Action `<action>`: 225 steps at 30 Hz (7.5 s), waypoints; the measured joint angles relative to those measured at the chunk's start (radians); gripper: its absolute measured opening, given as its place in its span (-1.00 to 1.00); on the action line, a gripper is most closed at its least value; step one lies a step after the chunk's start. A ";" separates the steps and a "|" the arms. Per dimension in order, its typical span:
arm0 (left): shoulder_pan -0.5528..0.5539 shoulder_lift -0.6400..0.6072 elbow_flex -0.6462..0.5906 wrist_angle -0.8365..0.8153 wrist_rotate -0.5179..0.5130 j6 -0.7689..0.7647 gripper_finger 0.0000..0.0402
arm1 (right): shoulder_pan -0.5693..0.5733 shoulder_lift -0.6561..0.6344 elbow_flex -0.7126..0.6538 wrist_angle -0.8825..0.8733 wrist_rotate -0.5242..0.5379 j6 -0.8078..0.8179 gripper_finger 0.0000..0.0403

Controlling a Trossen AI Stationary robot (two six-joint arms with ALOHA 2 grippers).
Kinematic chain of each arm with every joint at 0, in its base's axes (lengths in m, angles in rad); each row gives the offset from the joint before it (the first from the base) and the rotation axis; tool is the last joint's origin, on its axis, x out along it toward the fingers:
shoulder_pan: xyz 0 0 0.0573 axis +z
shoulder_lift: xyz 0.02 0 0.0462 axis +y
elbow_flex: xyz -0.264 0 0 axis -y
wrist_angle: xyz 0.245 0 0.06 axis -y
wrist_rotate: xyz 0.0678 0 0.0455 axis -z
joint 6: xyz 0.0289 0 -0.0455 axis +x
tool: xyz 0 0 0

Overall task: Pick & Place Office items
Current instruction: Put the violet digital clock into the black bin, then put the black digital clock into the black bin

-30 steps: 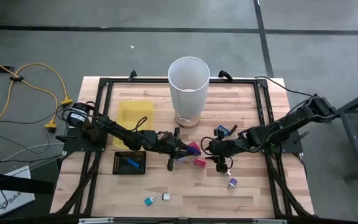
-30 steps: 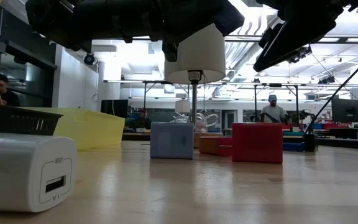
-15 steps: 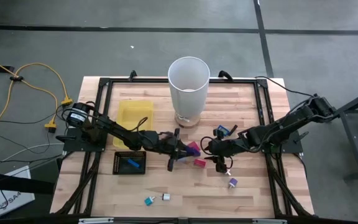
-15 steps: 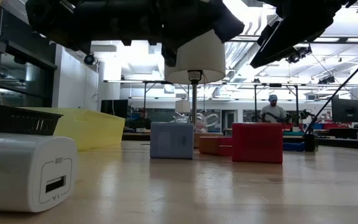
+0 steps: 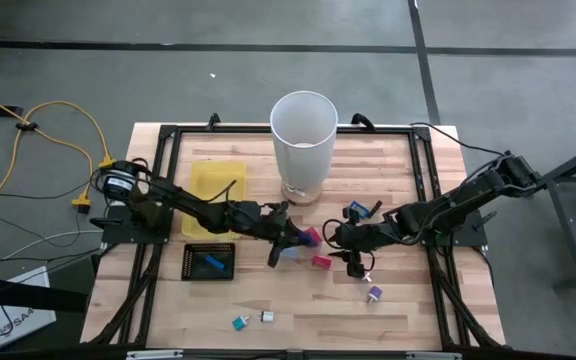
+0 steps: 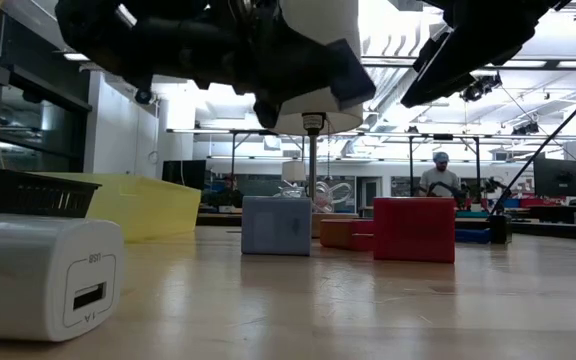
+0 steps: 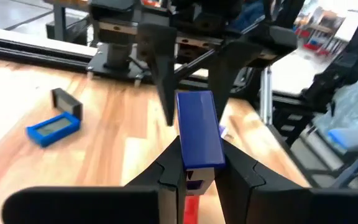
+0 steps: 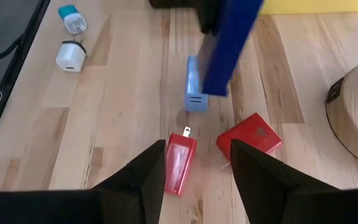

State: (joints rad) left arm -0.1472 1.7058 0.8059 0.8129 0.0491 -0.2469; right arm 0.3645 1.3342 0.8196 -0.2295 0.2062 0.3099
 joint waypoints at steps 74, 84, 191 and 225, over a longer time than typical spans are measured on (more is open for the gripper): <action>-0.370 -0.568 0.000 -1.579 -0.138 -0.459 -0.72 | 0.000 0.000 0.000 0.092 0.000 0.000 -0.18; -0.452 -0.505 0.001 -1.631 -0.103 -0.572 -0.72 | 0.000 0.000 0.000 0.104 0.000 0.000 -0.18; -0.115 -0.475 0.001 -0.779 -0.156 0.215 -0.41 | 0.000 0.000 0.000 0.107 0.000 0.000 -0.18; -0.115 -0.475 0.001 -0.773 -0.155 0.215 -0.41 | 0.000 0.000 0.000 0.093 -0.005 -0.033 -0.18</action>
State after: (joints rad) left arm -0.2626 1.2304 0.8066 0.0399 -0.1062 -0.0315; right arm 0.3641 1.3342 0.8196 -0.1362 0.2007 0.2770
